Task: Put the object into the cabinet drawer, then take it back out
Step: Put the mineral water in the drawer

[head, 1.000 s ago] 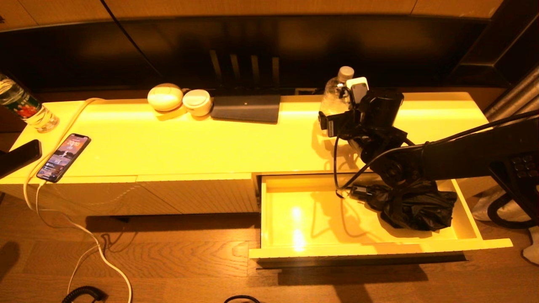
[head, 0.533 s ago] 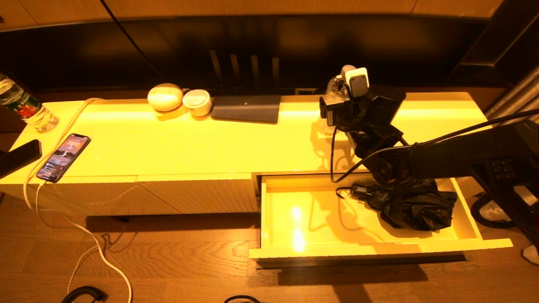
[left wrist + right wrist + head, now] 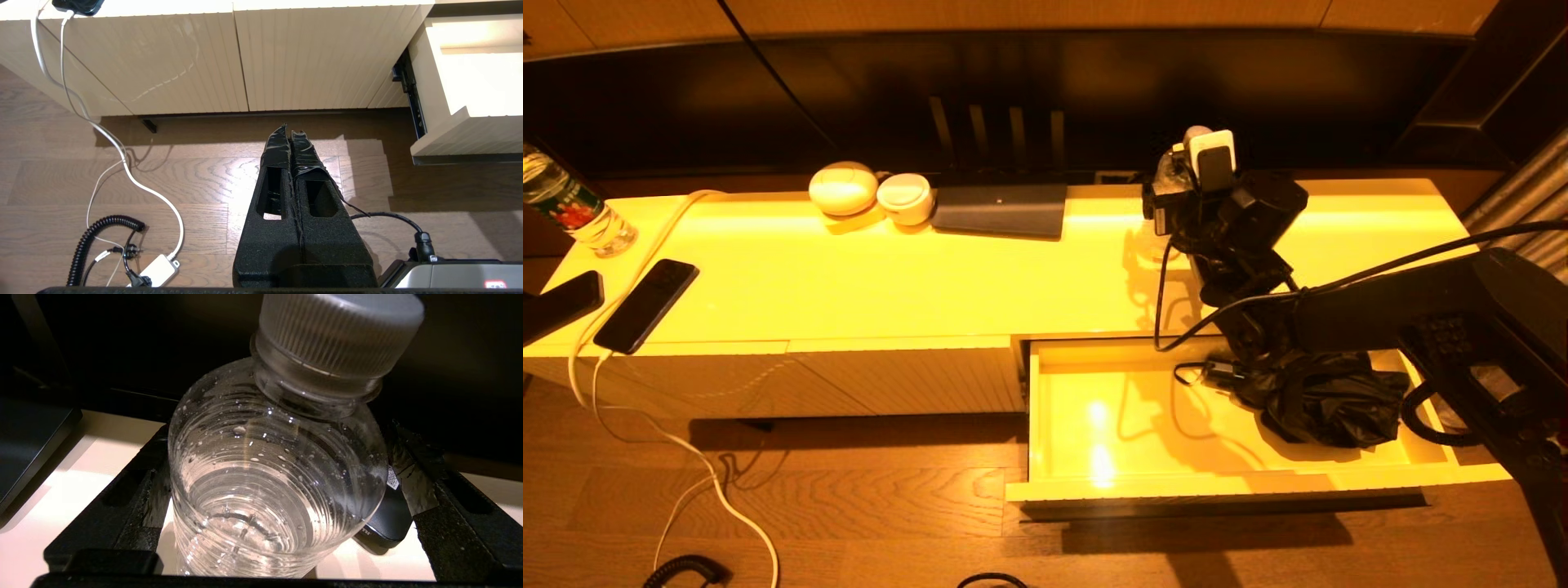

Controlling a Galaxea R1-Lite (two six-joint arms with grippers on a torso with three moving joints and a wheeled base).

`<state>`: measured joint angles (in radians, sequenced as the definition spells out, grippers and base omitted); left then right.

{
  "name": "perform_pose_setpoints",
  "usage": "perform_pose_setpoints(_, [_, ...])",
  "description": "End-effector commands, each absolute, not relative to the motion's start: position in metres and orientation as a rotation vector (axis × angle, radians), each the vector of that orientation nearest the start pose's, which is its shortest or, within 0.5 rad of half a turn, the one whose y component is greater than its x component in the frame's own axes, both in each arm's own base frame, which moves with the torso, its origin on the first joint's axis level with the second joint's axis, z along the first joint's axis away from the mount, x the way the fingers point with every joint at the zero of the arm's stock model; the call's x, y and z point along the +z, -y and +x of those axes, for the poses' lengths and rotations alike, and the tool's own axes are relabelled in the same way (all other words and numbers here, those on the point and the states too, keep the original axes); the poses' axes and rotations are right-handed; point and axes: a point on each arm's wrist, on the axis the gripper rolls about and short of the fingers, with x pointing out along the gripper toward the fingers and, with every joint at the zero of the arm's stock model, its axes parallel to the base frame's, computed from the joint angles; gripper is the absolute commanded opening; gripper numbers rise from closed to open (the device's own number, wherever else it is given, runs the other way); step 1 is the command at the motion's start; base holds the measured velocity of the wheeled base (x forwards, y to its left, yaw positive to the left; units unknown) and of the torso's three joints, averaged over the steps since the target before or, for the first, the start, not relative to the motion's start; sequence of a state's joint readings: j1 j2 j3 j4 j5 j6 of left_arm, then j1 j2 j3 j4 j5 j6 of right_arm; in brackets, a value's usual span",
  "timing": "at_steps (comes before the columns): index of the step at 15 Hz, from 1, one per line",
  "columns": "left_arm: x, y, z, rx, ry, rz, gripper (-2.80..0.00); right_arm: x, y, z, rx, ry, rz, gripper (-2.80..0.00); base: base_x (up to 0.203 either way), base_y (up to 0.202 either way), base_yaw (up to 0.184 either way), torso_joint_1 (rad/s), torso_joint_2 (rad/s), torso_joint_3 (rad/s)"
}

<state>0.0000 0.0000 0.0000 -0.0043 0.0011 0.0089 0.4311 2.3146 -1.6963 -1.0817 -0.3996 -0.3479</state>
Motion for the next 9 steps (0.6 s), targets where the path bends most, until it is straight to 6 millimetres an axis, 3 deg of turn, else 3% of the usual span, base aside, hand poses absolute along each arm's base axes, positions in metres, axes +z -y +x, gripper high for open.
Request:
perform_pose_setpoints(1, [0.0755, 0.0000, -0.0227, 0.002, 0.003, 0.009, -2.80, 0.2185, -0.1943, 0.4436, -0.048, 0.429, -0.161, 0.00, 0.000, 0.000, 0.000, 0.000, 0.00, 0.000])
perform_pose_setpoints(5, [0.0755, 0.0000, -0.0227, 0.002, 0.003, 0.009, -2.80, 0.2135, -0.1915, 0.4475, -0.078, 0.425, -0.156, 0.00, 0.000, 0.000, 0.000, 0.000, 0.00, 0.000])
perform_pose_setpoints(6, [0.0755, 0.0000, -0.0227, 0.002, 0.003, 0.009, -2.80, 0.2131, -0.1911, 0.4484, -0.079, 0.419, -0.160, -2.80, 0.000, 0.000, 0.000, 0.000, 0.00, 0.000])
perform_pose_setpoints(9, [0.0755, 0.0000, -0.0227, 0.002, 0.003, 0.009, -2.80, 0.2139, -0.1916, 0.4495, -0.080, 0.425, -0.157, -2.80, 0.000, 0.000, 0.000, 0.000, 0.00, 0.000])
